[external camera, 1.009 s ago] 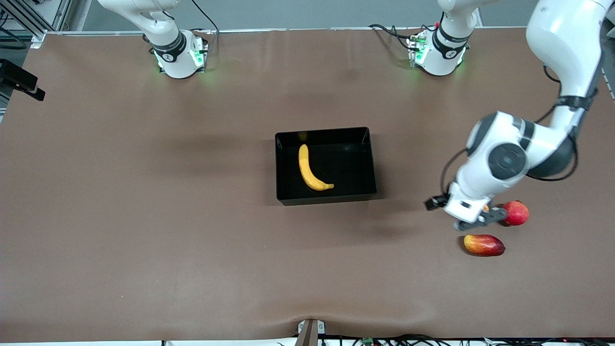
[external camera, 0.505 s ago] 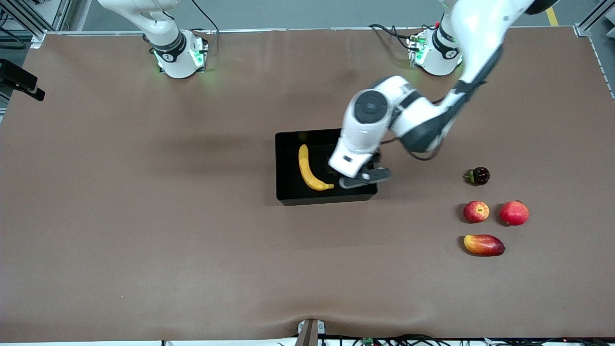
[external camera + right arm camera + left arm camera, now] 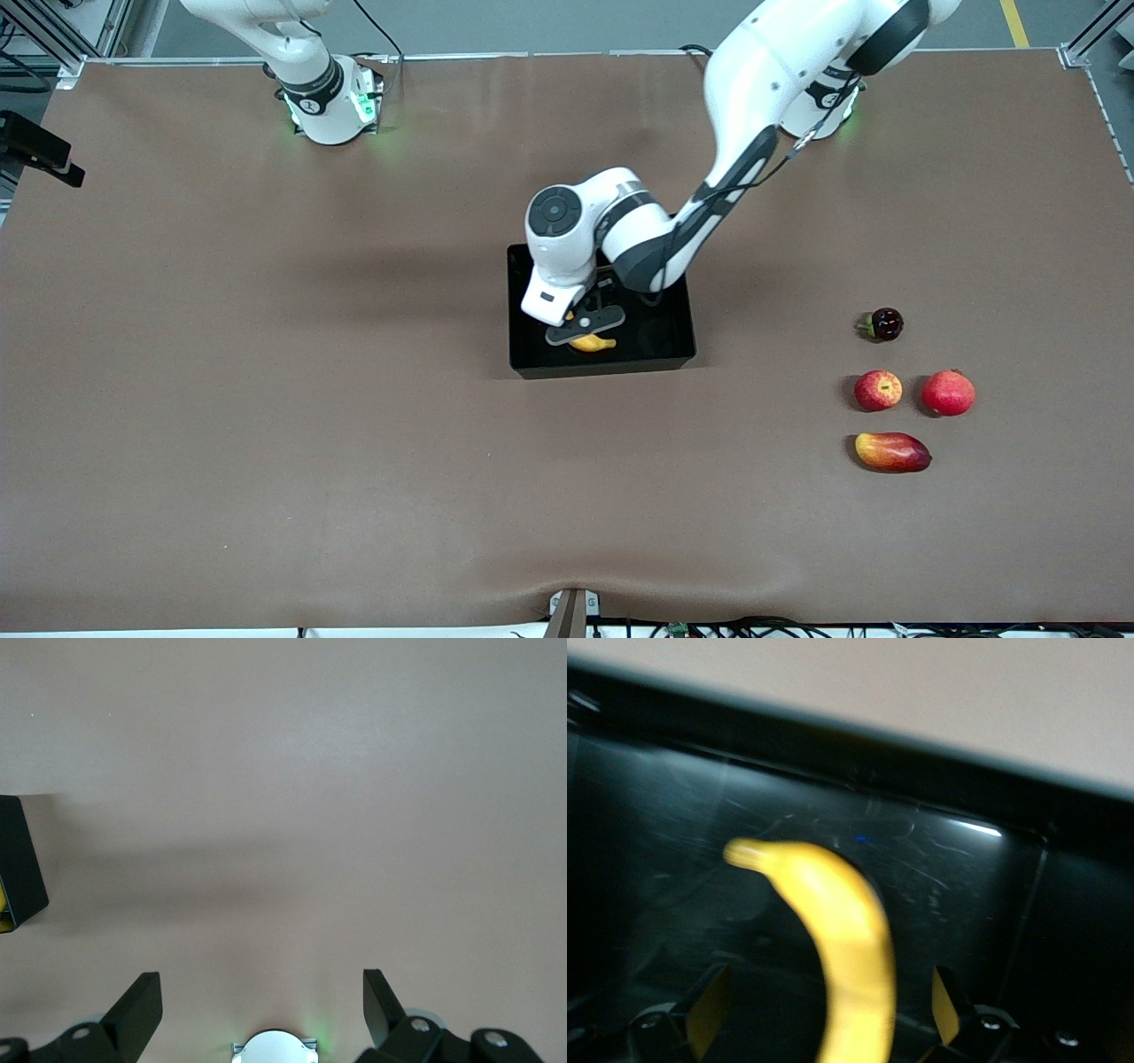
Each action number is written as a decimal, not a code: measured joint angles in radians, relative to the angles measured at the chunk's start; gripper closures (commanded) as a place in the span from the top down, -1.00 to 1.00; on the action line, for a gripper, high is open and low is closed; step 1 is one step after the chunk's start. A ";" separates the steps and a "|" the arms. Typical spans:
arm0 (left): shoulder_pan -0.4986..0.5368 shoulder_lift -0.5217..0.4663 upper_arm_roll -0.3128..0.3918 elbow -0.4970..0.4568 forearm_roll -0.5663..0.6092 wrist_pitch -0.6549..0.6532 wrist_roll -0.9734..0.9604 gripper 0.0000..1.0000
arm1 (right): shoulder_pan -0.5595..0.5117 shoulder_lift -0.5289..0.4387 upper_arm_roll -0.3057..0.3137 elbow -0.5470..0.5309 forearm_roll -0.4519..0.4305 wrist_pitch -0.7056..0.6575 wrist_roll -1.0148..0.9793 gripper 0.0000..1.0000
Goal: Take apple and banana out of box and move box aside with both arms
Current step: 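Reach into the box and grasp the yellow banana with the left gripper, then lift the banana out while the right gripper reaches the box, then lower the banana beside the fruits and open the left gripper, then drag the black box away while the left gripper withdraws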
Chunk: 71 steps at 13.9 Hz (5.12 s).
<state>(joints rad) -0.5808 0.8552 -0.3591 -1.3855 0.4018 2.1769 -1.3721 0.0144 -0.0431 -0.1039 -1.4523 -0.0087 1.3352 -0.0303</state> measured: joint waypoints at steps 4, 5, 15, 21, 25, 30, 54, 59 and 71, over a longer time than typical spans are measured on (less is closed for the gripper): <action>-0.006 0.074 0.009 0.020 0.000 0.059 -0.014 -0.18 | 0.000 0.002 0.000 0.000 0.000 0.000 0.000 1.00; -0.004 0.080 0.010 0.022 0.000 0.064 -0.014 -0.80 | 0.000 0.003 0.000 0.000 0.000 0.000 0.000 1.00; 0.059 -0.090 -0.013 0.080 -0.018 -0.078 -0.009 -1.00 | -0.020 0.109 -0.001 -0.007 -0.003 0.002 0.000 1.00; 0.263 -0.300 -0.028 -0.005 -0.060 -0.300 0.368 -1.00 | -0.004 0.165 0.013 -0.015 0.069 -0.016 0.002 1.00; 0.444 -0.315 -0.029 -0.127 -0.061 -0.293 0.645 -1.00 | 0.152 0.247 0.028 -0.029 0.158 0.071 0.097 1.00; 0.534 -0.280 -0.027 -0.252 -0.005 -0.185 0.795 -1.00 | 0.401 0.387 0.033 -0.054 0.192 0.287 0.282 1.00; 0.779 -0.340 -0.074 -0.331 0.001 0.076 1.029 1.00 | 0.697 0.637 0.026 -0.212 0.195 0.893 0.504 -1.00; 0.780 -0.542 -0.078 -0.152 -0.180 -0.352 1.031 1.00 | 0.652 0.596 0.004 -0.128 0.196 0.718 0.510 -1.00; 0.656 -0.814 0.154 -0.032 -0.416 -0.712 1.118 1.00 | 0.011 0.466 -0.015 -0.153 0.247 0.432 -0.053 -1.00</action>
<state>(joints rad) 0.0752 0.0414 -0.2047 -1.4177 -0.0139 1.4648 -0.2544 0.0250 0.4226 -0.1190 -1.6052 0.2380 1.7669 -0.0832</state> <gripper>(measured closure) 0.000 0.943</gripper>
